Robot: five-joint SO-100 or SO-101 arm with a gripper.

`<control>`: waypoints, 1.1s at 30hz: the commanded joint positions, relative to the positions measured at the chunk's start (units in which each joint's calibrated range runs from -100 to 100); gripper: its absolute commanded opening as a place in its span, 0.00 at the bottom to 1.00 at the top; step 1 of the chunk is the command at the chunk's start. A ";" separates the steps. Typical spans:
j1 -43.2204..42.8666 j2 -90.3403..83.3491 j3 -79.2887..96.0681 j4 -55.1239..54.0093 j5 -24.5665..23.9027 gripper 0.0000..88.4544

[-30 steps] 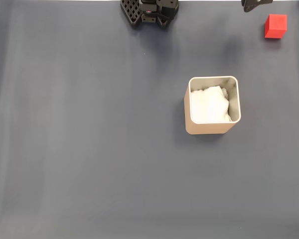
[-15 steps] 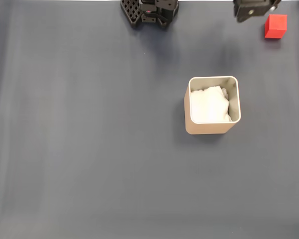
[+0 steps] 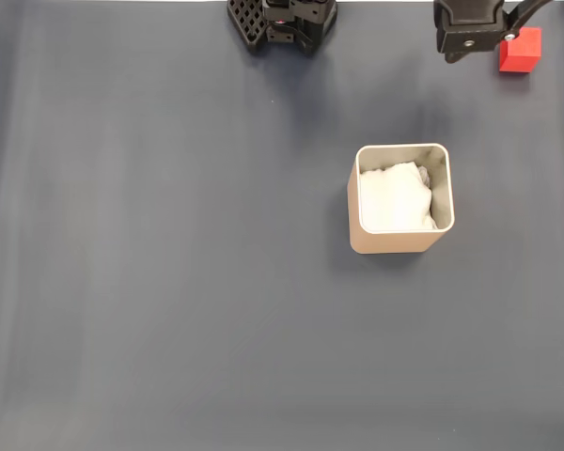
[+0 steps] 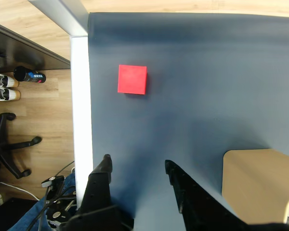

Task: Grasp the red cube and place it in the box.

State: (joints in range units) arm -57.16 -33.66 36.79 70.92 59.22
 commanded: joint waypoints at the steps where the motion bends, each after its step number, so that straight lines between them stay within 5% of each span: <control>1: 0.89 0.82 -4.25 -1.45 0.49 0.34; 33: 1.60 16.65 -13.73 -12.20 -1.66 0.41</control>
State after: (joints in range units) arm -54.83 -17.43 26.68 59.46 58.24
